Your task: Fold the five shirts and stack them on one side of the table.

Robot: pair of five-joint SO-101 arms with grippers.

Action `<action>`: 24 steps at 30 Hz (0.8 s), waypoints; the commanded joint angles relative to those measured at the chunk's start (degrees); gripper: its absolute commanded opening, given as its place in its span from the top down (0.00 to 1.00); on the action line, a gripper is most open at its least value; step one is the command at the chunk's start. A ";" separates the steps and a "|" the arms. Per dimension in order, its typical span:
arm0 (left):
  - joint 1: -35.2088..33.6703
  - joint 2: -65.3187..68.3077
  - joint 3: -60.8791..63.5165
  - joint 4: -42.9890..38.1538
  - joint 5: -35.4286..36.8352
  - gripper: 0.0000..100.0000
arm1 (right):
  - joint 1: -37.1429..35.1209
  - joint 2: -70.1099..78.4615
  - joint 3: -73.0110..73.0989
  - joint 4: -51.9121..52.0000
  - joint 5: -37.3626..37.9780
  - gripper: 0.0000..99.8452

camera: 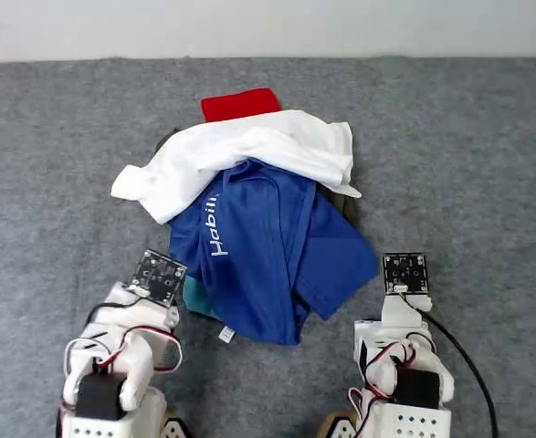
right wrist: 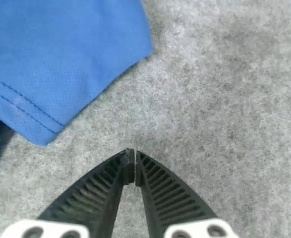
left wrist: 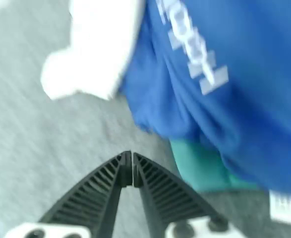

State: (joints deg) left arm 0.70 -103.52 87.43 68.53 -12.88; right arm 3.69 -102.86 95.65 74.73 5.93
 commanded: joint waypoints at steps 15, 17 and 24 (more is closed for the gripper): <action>0.44 53.19 -54.99 7.74 -2.11 0.98 | 0.31 -0.66 0.79 0.13 -0.44 0.99; 0.44 61.27 -62.64 12.40 -3.52 0.98 | 0.31 -0.66 0.79 0.13 -0.44 0.99; 0.44 83.34 -82.15 24.00 -12.84 0.81 | 0.31 -0.66 0.79 0.13 -0.44 0.99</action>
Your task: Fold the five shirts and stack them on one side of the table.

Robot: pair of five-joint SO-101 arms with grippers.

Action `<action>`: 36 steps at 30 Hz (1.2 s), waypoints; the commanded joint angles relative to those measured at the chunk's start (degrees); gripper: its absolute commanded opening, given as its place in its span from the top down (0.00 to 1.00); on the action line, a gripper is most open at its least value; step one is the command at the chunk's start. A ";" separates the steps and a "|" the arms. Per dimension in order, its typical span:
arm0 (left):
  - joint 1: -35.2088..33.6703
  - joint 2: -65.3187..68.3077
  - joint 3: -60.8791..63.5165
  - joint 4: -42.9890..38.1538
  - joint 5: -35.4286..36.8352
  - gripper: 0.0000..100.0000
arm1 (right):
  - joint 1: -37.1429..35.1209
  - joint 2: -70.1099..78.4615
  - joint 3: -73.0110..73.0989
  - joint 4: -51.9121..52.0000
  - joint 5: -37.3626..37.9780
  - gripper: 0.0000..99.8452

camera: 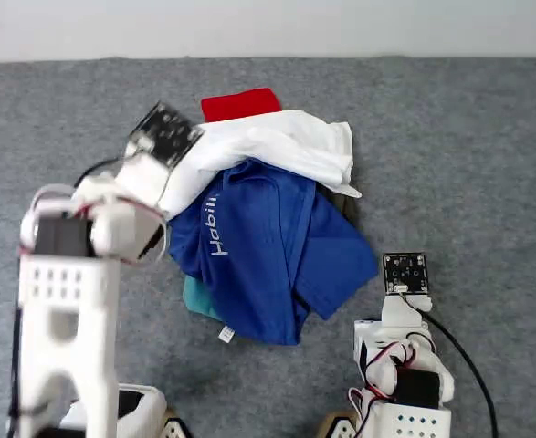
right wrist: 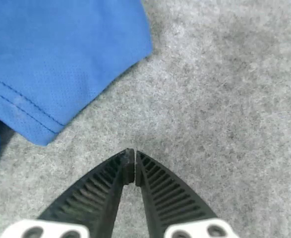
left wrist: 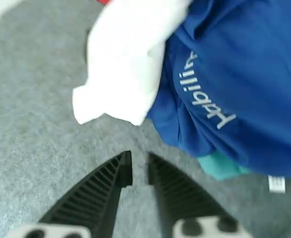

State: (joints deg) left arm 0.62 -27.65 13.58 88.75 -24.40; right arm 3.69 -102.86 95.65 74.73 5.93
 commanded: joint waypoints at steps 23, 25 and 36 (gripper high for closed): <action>8.44 50.73 -39.69 0.09 0.53 0.65 | 0.31 -0.66 0.79 0.13 -0.44 0.99; 8.88 55.03 -39.78 -0.88 0.88 0.65 | 0.31 -0.66 0.79 0.13 -0.44 0.99; 10.29 61.89 -39.87 -2.20 1.32 0.97 | 0.31 -0.66 0.79 0.13 -0.44 0.99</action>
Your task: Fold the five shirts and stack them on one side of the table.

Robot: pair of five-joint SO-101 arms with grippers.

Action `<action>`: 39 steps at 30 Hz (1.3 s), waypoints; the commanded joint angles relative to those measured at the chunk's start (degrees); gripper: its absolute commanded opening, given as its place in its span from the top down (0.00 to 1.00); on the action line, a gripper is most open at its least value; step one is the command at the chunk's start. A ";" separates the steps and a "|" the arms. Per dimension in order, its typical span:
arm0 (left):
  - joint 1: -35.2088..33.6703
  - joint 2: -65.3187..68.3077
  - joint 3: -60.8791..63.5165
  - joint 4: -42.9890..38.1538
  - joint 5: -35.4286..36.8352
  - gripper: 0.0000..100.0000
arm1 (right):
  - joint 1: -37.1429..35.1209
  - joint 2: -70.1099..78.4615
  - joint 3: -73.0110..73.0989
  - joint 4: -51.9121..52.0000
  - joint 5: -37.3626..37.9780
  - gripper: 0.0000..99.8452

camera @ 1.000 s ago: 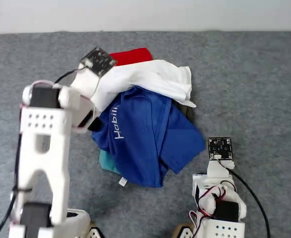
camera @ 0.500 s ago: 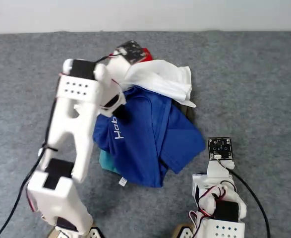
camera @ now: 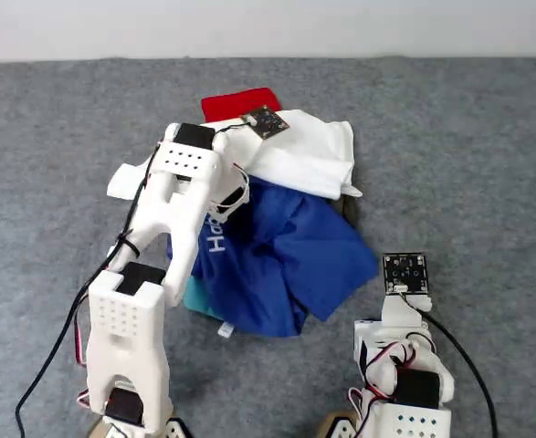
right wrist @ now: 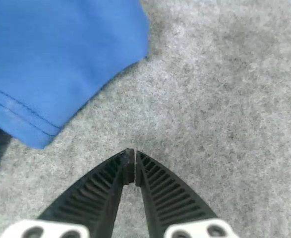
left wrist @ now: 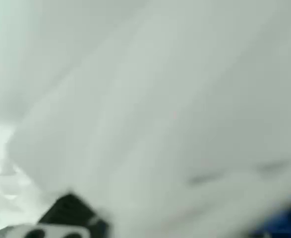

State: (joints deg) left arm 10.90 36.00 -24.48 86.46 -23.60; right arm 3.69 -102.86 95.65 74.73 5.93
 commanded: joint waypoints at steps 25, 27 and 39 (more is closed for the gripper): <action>-30.15 -49.67 -1.71 -5.63 7.91 0.99 | 0.31 -0.66 0.79 0.13 -0.44 0.99; -35.08 -49.85 -1.71 -6.77 7.82 0.99 | 0.31 -0.66 0.79 0.13 -0.44 0.99; -50.02 -49.76 10.07 -10.73 -2.73 0.96 | 0.31 -0.66 0.79 0.13 -0.44 0.99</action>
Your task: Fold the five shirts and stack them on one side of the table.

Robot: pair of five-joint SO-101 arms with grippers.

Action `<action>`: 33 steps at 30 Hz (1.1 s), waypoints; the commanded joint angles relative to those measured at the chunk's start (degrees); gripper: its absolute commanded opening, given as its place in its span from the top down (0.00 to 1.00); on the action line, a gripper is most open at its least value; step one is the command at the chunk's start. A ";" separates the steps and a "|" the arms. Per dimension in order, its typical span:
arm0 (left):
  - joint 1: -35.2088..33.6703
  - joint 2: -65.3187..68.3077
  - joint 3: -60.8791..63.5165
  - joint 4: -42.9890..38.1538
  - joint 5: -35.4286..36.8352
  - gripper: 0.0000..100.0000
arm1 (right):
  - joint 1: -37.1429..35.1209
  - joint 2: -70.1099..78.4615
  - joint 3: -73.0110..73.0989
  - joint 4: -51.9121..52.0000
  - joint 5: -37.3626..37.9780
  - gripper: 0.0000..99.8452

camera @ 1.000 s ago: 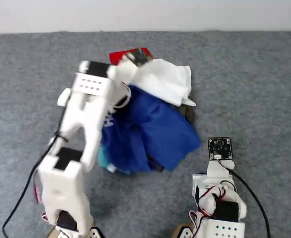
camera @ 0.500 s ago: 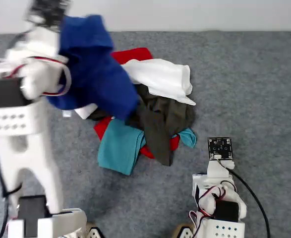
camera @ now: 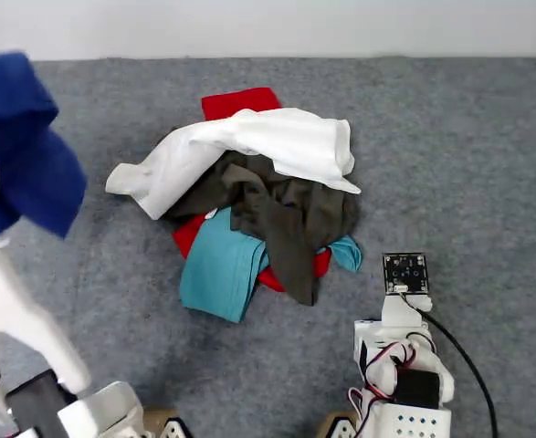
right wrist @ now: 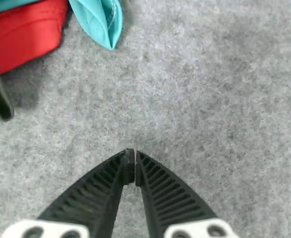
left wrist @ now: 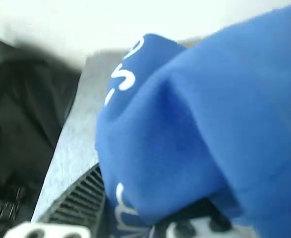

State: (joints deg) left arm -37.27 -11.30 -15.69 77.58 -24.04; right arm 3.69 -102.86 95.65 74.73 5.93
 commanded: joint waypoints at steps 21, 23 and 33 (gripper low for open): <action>5.19 -2.90 2.51 5.54 -7.82 0.71 | 0.31 -0.66 0.79 0.13 -0.44 0.99; 9.41 -2.46 2.68 7.03 -7.82 0.71 | 0.31 -0.66 0.79 0.13 -0.44 0.99; 18.11 8.88 17.27 7.03 -8.00 0.71 | 0.31 -0.66 0.79 0.13 -0.44 0.99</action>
State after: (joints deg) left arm -19.16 -6.02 -1.54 86.99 -31.43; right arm 3.69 -102.86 95.65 74.73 5.93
